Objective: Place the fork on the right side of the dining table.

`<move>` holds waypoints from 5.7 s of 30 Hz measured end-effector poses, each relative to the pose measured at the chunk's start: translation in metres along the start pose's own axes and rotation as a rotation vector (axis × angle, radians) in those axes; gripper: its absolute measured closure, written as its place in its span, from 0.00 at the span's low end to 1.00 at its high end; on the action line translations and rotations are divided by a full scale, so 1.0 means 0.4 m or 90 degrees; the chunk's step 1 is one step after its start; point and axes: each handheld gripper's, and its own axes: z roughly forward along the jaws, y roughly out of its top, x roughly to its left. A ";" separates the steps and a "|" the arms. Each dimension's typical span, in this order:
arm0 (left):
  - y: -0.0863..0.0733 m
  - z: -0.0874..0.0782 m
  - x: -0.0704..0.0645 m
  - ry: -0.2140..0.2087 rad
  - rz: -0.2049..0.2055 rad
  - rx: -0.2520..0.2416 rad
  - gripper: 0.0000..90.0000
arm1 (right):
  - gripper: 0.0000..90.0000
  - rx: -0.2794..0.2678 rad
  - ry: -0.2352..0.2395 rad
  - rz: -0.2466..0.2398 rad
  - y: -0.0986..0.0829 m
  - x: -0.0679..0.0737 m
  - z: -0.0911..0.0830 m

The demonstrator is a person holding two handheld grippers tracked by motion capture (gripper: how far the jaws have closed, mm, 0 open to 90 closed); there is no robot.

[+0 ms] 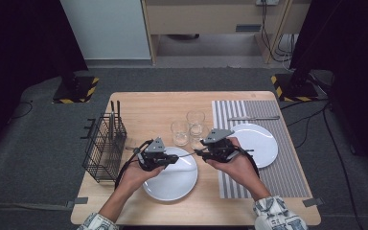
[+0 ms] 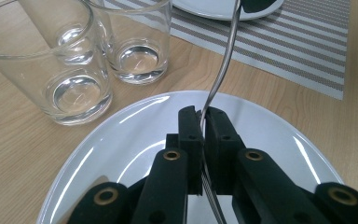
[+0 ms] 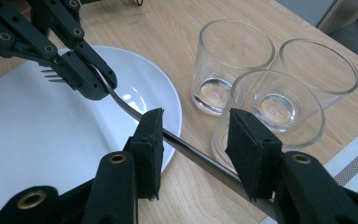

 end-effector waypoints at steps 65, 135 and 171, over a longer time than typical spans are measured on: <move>0.002 -0.003 -0.005 -0.003 0.011 0.000 0.94 | 0.59 0.018 0.071 -0.081 0.020 0.058 0.077; -0.004 -0.004 0.007 0.008 0.007 -0.018 0.48 | 0.97 0.064 0.137 -0.115 -0.001 0.069 0.083; -0.005 -0.003 0.022 0.069 -0.051 -0.030 0.08 | 0.97 0.073 0.067 -0.050 -0.022 0.035 0.079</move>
